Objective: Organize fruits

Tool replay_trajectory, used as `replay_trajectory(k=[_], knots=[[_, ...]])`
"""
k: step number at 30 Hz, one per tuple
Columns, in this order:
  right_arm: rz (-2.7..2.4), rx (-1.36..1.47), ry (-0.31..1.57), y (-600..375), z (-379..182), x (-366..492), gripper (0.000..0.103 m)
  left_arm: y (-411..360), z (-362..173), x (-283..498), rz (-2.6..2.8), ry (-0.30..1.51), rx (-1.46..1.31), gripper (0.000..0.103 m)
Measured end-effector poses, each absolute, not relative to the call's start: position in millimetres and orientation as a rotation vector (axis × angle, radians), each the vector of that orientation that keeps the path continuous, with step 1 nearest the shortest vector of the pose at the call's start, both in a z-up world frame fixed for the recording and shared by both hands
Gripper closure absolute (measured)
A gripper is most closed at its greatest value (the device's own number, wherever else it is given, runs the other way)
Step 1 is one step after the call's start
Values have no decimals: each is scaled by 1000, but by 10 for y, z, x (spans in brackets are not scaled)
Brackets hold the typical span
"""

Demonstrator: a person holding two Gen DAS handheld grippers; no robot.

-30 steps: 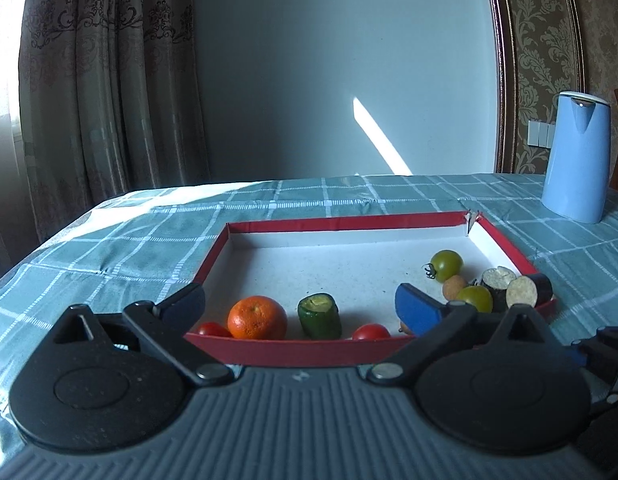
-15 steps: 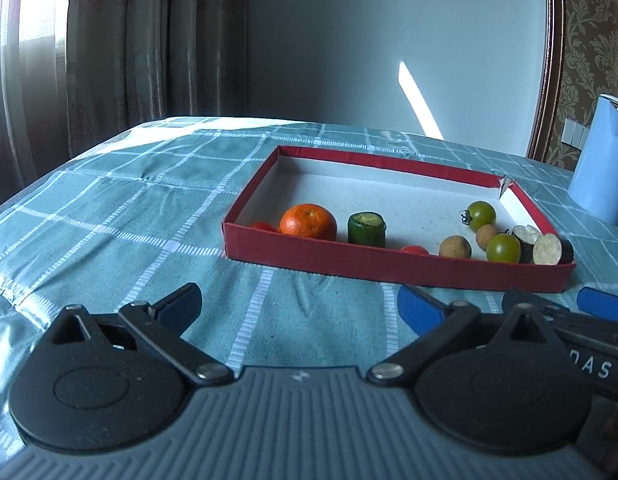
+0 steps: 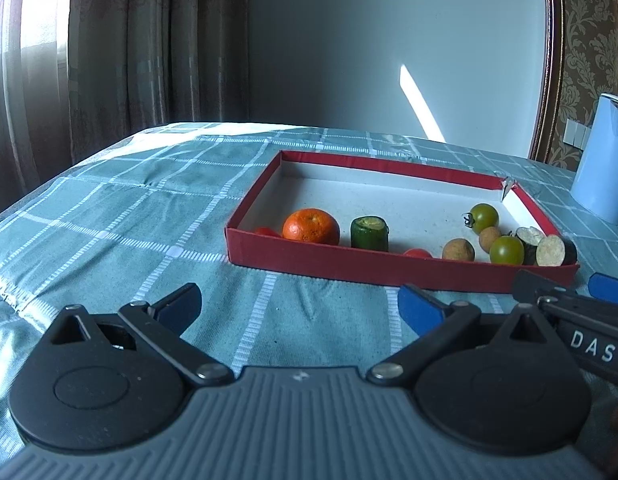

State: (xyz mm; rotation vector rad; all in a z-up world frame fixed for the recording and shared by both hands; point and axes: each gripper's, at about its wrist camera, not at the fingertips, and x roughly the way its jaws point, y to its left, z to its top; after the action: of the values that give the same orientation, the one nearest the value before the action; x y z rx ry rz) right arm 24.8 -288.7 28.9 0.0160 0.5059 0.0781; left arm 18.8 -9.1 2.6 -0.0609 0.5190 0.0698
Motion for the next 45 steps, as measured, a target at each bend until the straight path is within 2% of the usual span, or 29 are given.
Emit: replay_trajectory(k=[45], knots=[[99, 30, 462, -2891, 307, 191, 18, -90, 59, 109, 61, 475, -58, 0]])
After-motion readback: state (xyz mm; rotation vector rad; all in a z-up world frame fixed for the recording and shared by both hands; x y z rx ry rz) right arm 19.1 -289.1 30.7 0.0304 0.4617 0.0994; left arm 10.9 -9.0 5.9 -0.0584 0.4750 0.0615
